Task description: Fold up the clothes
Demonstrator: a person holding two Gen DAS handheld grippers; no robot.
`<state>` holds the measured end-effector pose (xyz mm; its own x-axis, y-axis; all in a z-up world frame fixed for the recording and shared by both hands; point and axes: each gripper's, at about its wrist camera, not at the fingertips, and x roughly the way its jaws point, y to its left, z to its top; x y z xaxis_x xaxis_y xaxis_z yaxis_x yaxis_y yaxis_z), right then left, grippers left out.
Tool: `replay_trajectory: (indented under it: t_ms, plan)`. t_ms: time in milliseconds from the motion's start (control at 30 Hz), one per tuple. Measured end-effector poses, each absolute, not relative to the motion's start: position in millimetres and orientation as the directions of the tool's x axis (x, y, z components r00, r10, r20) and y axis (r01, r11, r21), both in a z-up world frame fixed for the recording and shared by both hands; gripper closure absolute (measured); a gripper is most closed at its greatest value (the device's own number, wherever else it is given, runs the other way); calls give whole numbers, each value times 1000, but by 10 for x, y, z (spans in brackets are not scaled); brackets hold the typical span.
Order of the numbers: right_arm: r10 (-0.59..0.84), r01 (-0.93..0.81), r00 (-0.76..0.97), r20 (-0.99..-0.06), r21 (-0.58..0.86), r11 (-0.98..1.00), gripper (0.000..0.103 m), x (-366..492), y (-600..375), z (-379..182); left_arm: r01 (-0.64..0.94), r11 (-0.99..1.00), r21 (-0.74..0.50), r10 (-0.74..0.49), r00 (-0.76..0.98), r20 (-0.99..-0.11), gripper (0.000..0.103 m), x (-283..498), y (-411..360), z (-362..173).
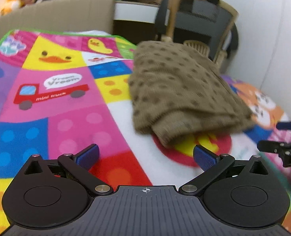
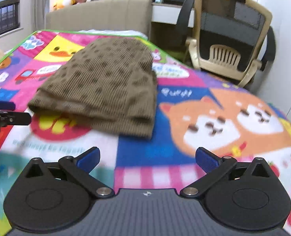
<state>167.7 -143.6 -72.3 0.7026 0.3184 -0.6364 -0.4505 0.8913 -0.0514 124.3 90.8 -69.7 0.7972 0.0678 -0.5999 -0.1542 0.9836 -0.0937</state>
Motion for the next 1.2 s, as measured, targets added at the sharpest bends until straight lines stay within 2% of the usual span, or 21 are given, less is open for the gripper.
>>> replay_trajectory:
  t_ms: [167,200,300,1200]
  plan:
    - [321,-450,700,-638,-44,892,0,1643,-1468,-755,-69,997,-35,35,805,-592,0,1285,521,-683]
    - [321,-448,700,-638,-43,893,0,1672,-1464,-763,-51,997,-56,7,794,-608,0,1338,452,-694]
    - [322,-436,695,-643,-20,900,0,1777,-1468,-785,-108,994,28,101,765,-636,0,1452,270,-746]
    - [317,-407,704,-635,4,913,0,1781,-1484,-809,-149,989,15,124,762,-636,0,1470,271,-753]
